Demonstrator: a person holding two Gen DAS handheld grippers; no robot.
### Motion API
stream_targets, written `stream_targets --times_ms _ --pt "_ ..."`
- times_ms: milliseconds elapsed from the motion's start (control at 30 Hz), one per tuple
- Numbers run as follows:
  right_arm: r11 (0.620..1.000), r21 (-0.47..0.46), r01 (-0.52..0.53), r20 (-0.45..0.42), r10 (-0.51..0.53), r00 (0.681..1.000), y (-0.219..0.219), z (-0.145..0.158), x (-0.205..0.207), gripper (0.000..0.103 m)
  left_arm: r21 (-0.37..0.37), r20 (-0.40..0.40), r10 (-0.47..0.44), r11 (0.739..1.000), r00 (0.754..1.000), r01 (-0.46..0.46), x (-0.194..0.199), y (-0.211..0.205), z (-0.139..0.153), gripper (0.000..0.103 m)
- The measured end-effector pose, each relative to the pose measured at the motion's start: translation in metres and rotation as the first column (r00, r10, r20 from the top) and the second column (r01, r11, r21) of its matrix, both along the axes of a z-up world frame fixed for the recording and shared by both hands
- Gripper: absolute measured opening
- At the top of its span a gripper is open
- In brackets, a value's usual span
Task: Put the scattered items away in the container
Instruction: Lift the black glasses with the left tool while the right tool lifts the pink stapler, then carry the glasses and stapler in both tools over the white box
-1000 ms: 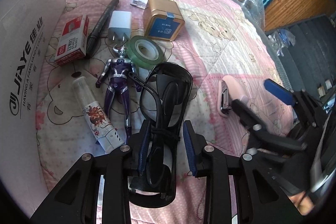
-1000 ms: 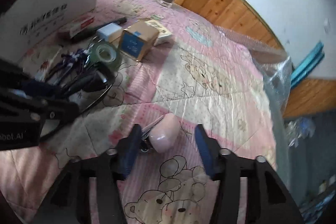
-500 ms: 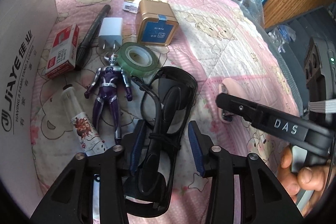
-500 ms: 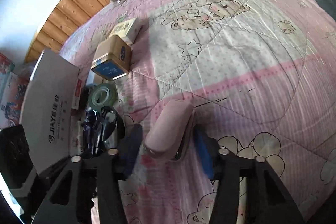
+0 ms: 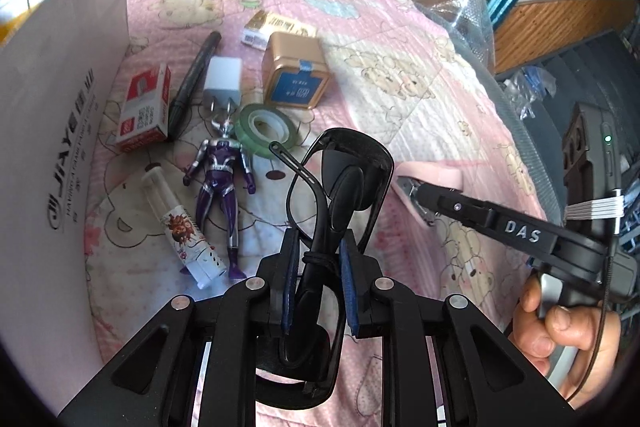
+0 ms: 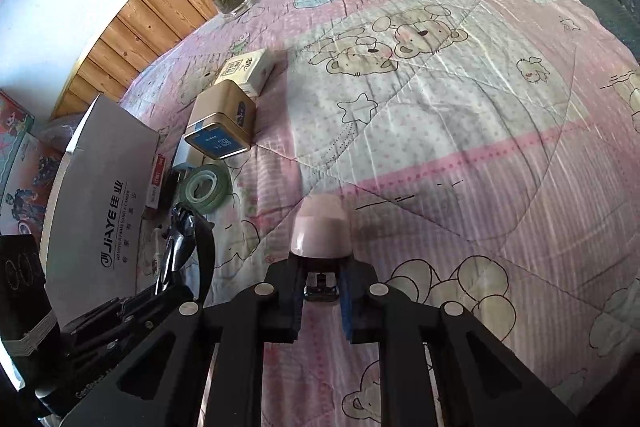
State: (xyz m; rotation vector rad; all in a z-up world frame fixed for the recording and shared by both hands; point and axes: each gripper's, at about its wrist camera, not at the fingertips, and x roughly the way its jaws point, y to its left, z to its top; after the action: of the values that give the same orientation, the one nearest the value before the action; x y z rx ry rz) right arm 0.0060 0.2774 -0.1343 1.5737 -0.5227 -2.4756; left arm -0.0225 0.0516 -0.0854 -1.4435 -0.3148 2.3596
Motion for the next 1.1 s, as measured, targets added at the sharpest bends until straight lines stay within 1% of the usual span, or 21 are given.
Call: stream_targets --times_ms 133,200,267,300,367,467,567,600,633,667,867,1100 --pt "0.999 0.042 -0.017 0.000 0.017 1.000 -0.004 -0.001 0.002 0.016 0.012 -0.001 0.010 1.000 1.000 -0.010 0.005 -0.004 0.006 0.020" --pt "0.999 0.035 -0.015 0.009 0.015 1.000 -0.005 -0.005 0.001 0.016 0.027 0.008 0.018 0.999 1.000 -0.018 0.009 -0.007 0.005 0.020" --pt "0.999 0.033 -0.010 0.009 0.010 1.000 -0.005 -0.008 0.002 0.019 0.040 0.023 0.021 0.999 1.000 -0.022 0.012 -0.011 0.004 0.020" --pt "0.999 0.035 -0.019 0.021 0.018 1.000 -0.006 -0.010 0.001 0.022 0.044 0.029 0.022 0.999 0.999 -0.023 0.013 -0.011 0.004 0.020" --pt "1.000 0.031 0.002 0.031 -0.003 1.000 -0.005 -0.015 0.001 0.044 0.048 0.034 0.021 0.999 0.999 -0.023 0.016 -0.012 0.004 0.020" --pt "1.000 0.019 0.006 0.015 -0.006 1.000 -0.008 -0.017 -0.002 0.050 0.055 0.034 0.021 0.998 0.999 -0.023 0.016 -0.013 0.004 0.020" --pt "0.998 0.063 -0.007 -0.005 0.008 1.000 -0.016 -0.017 -0.008 0.050 0.063 0.031 0.022 0.998 0.999 -0.024 0.014 -0.012 0.004 0.020" --pt "0.995 0.096 -0.021 -0.010 0.022 1.000 -0.020 -0.016 -0.009 0.046 0.064 0.030 0.028 0.997 0.999 -0.030 0.014 -0.013 0.005 0.020" --pt "0.989 0.140 -0.036 -0.013 0.038 0.999 -0.023 -0.015 -0.008 0.028 0.067 0.028 0.029 0.997 0.999 -0.031 0.015 -0.013 0.005 0.020" --pt "0.986 0.163 -0.046 -0.017 0.050 0.999 -0.026 -0.014 -0.008 0.027 0.070 0.027 0.028 0.997 0.999 -0.030 0.014 -0.013 0.006 0.020" --pt "0.987 0.156 -0.042 -0.028 0.047 0.998 -0.022 -0.007 -0.001 0.027 0.069 0.024 0.030 0.997 0.999 -0.032 0.018 -0.013 0.013 0.020" --pt "0.988 0.145 -0.049 -0.070 0.060 0.996 -0.024 0.017 0.012 0.027 0.078 0.000 0.033 0.996 0.999 -0.033 0.030 -0.019 0.025 0.020"
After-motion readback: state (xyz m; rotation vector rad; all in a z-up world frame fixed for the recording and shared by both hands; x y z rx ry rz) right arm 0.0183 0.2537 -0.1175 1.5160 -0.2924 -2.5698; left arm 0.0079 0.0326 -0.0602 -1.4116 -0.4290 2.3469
